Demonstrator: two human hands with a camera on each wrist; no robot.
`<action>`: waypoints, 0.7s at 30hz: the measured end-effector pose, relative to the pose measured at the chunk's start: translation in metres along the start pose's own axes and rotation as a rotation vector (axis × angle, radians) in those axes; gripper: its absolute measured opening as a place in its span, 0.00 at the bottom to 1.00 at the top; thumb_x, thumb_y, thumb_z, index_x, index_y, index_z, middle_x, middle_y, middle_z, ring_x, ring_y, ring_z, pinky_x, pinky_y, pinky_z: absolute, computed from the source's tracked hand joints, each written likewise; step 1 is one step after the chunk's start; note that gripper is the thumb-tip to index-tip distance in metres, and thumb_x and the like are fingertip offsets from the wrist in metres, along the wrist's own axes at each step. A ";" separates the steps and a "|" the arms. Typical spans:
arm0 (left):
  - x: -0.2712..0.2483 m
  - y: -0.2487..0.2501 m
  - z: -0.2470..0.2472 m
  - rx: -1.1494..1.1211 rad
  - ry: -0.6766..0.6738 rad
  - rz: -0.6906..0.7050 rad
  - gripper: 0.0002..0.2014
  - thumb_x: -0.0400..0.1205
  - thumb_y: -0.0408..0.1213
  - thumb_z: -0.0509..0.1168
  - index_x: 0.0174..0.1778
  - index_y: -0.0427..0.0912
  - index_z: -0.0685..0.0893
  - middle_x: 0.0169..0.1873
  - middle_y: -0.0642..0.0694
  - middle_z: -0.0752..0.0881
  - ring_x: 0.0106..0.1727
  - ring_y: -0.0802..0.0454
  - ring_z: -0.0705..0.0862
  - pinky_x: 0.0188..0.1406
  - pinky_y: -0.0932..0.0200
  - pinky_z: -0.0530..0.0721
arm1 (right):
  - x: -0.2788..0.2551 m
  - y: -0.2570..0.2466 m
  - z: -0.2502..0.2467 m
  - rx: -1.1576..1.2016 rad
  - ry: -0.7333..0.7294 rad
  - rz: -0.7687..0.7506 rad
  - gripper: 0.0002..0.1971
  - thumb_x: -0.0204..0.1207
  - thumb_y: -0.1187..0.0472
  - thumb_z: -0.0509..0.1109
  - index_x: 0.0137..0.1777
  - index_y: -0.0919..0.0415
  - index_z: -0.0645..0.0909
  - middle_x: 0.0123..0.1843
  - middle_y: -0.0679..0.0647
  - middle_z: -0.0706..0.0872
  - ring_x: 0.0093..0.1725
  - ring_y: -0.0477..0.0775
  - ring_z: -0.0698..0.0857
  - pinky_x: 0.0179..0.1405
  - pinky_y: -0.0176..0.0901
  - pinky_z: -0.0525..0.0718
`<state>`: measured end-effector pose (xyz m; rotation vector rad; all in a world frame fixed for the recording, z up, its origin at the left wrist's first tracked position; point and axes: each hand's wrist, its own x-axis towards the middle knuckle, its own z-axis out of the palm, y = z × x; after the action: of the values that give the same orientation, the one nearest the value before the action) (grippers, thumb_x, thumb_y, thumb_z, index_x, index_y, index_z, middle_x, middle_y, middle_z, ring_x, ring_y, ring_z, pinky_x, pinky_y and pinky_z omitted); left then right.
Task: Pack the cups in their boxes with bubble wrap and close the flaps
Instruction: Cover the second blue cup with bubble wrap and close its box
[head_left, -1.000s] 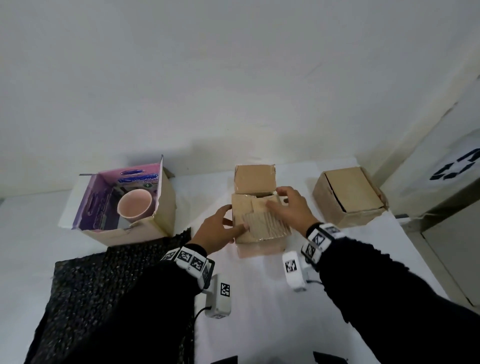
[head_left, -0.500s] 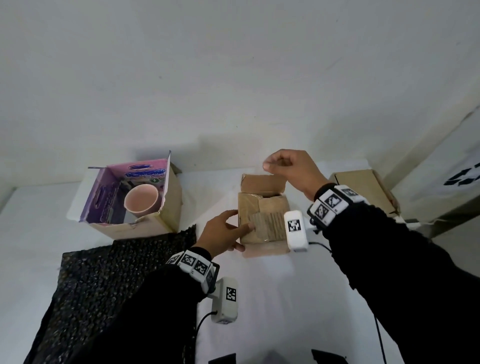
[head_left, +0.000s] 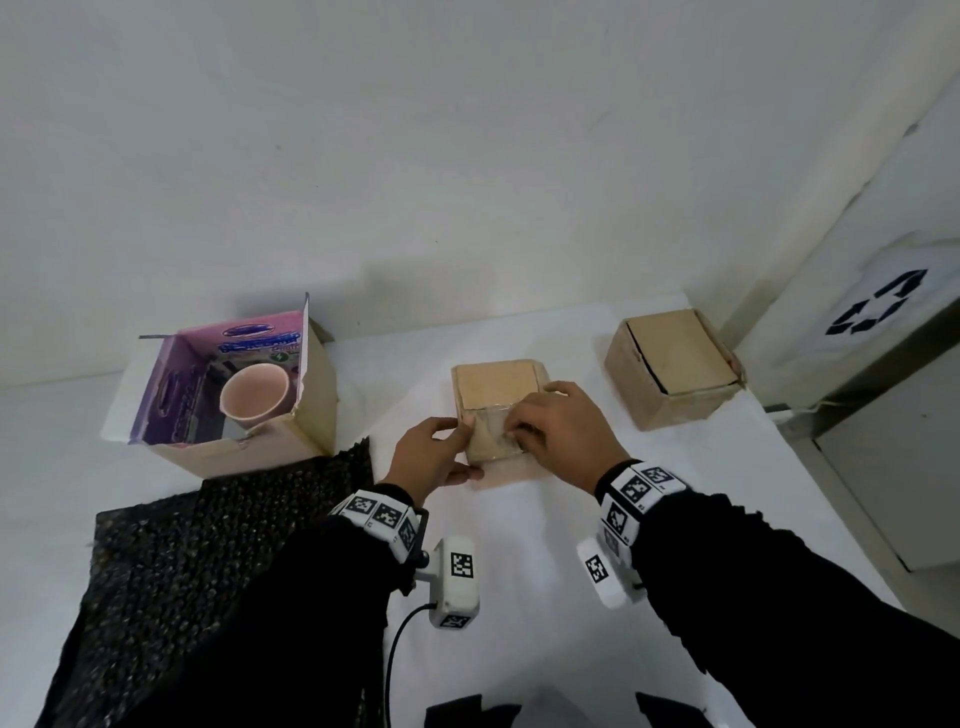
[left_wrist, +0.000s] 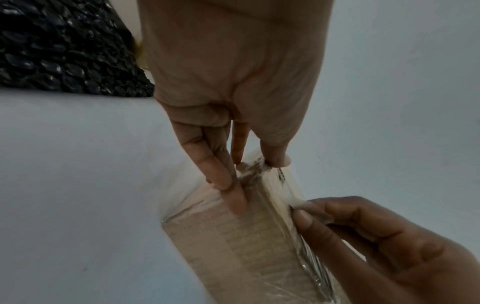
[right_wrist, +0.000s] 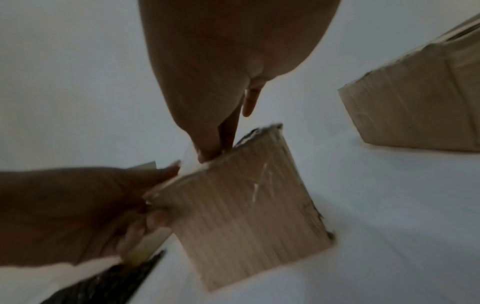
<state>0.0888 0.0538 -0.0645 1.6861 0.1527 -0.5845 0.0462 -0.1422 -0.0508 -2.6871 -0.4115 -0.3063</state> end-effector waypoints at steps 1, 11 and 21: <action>0.000 0.000 0.000 0.008 0.002 0.002 0.23 0.80 0.52 0.69 0.62 0.39 0.80 0.46 0.42 0.89 0.36 0.41 0.92 0.35 0.58 0.89 | -0.006 0.000 0.002 -0.034 0.004 -0.039 0.03 0.73 0.55 0.71 0.44 0.52 0.86 0.44 0.44 0.89 0.45 0.49 0.86 0.63 0.49 0.76; -0.007 -0.008 -0.007 0.373 -0.135 0.261 0.30 0.87 0.44 0.60 0.83 0.58 0.55 0.58 0.43 0.87 0.37 0.50 0.91 0.37 0.59 0.86 | -0.019 -0.007 0.014 -0.130 -0.074 -0.078 0.28 0.74 0.54 0.64 0.74 0.60 0.74 0.74 0.56 0.78 0.73 0.57 0.75 0.71 0.51 0.74; -0.017 -0.012 -0.014 0.692 -0.047 0.465 0.34 0.78 0.44 0.74 0.78 0.51 0.68 0.61 0.50 0.85 0.43 0.62 0.86 0.53 0.58 0.85 | -0.051 -0.011 0.027 -0.190 0.209 -0.083 0.15 0.71 0.71 0.67 0.55 0.60 0.86 0.56 0.55 0.87 0.54 0.58 0.84 0.50 0.50 0.84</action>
<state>0.0731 0.0732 -0.0662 2.2714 -0.5234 -0.3335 -0.0012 -0.1335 -0.0853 -2.7870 -0.4513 -0.6755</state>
